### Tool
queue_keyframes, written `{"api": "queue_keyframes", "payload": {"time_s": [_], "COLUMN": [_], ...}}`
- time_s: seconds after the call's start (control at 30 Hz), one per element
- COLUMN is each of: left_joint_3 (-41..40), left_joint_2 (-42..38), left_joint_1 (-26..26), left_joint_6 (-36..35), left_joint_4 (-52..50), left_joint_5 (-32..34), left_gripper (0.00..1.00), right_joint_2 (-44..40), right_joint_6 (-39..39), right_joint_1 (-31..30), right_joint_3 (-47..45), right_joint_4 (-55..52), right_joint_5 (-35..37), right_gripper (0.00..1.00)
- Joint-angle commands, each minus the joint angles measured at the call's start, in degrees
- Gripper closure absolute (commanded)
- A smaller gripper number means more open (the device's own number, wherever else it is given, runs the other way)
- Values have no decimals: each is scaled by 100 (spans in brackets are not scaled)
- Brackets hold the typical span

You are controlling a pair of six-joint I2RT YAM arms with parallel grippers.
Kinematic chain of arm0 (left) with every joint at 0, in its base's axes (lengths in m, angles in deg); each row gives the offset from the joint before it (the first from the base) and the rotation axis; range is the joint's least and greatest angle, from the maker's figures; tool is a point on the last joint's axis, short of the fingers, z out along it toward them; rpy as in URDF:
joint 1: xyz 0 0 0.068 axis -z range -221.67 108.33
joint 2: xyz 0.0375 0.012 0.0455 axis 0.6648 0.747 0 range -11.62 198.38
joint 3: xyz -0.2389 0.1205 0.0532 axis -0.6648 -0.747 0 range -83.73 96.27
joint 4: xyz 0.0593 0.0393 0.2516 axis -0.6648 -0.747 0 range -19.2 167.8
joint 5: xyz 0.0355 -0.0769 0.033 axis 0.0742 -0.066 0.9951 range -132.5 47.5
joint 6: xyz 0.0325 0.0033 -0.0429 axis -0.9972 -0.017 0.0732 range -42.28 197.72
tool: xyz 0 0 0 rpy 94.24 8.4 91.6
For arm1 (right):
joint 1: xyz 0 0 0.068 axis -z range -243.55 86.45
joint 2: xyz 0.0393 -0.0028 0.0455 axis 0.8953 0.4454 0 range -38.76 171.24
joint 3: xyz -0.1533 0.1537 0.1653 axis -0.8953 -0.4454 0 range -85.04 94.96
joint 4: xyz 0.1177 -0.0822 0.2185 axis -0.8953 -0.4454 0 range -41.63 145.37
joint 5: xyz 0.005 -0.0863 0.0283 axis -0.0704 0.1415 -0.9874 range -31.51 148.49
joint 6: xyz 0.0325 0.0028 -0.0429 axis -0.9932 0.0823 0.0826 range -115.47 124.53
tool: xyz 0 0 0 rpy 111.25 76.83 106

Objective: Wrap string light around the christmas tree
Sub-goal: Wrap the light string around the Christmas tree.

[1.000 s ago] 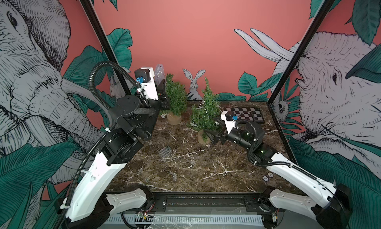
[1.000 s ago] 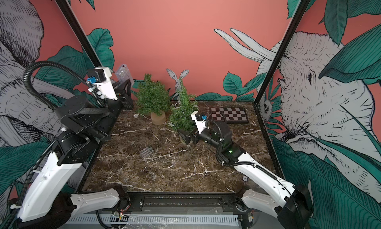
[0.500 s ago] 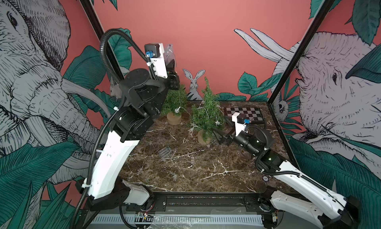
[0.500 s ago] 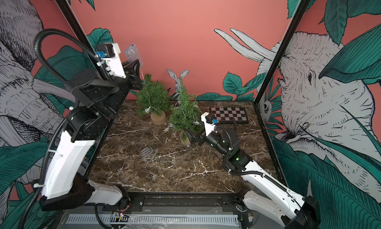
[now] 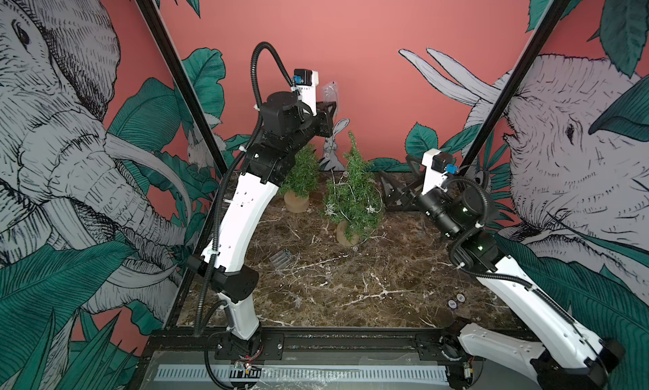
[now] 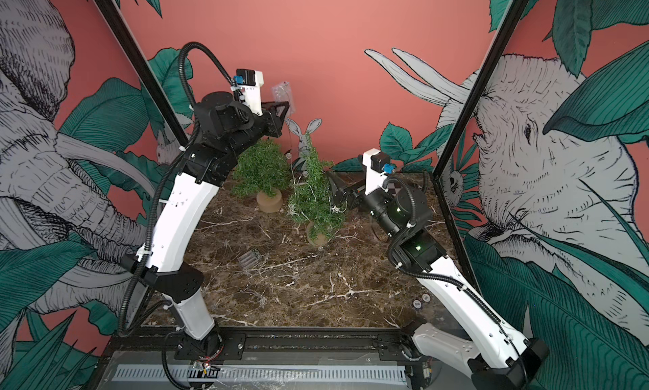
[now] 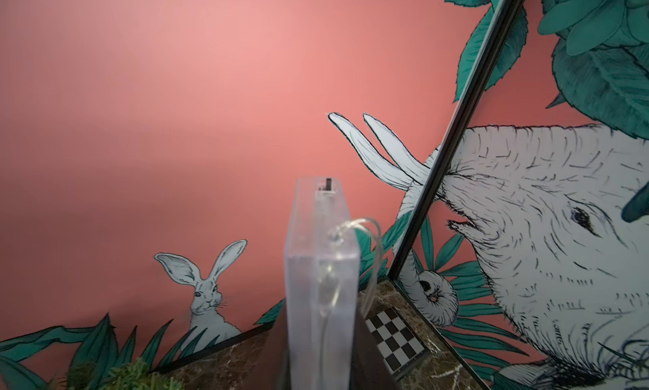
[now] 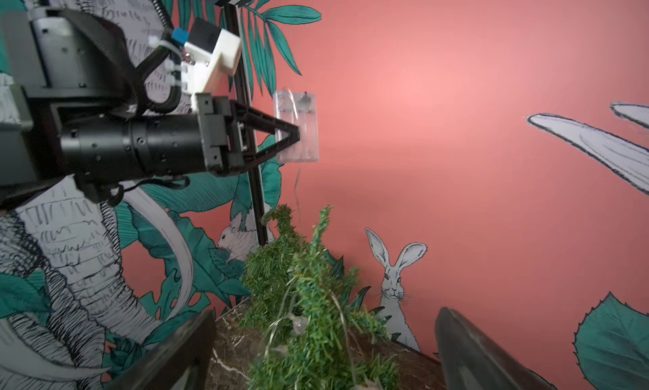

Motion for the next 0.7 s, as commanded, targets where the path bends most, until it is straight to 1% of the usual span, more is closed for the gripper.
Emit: {"api": "queue_keyframes", "payload": {"time_s": [0.0, 0.13, 0.2, 0.23, 0.3, 0.4, 0.47, 0.53, 0.6, 0.67], "left_joint_3": [226, 211, 209, 177, -64, -672, -816, -663, -444, -273], "left_joint_2": [4, 272, 426, 479, 508, 471, 577, 815, 1081, 1275], "left_joint_1": [-67, -75, -100, -106, -106, -106, -120, -120, -136, -137], "left_joint_6": [-41, -838, -1125, -1237, -1423, -1580, -1674, -1640, -1521, -1434], "left_joint_4": [386, 533, 629, 719, 1149, 2198, 2797, 3078, 3303, 3447], "left_joint_5": [-398, -472, -704, -827, -979, -1098, -1313, -1338, -1692, -2022], "left_gripper": [100, 100, 100, 100, 100, 100, 100, 100, 100, 100], "right_joint_2": [510, 1074, 1364, 1484, 1740, 2015, 2166, 2308, 2473, 2594], "right_joint_6": [-843, -1148, -1229, -1252, -1294, -1295, -1319, -1242, -1248, -1215], "right_joint_1": [473, 816, 982, 1046, 1187, 1377, 1494, 1601, 1708, 1782], "right_joint_3": [274, 650, 707, 899, 986, 1005, 1057, 1068, 1177, 1339], "right_joint_4": [531, 1040, 1335, 1457, 1659, 1914, 2080, 2382, 2466, 2440], "right_joint_5": [-785, -1281, -1591, -1673, -1757, -1769, -1933, -2198, -2367, -2554], "right_gripper": [1, 1, 1, 1, 1, 3, 4, 4, 9, 11]}}
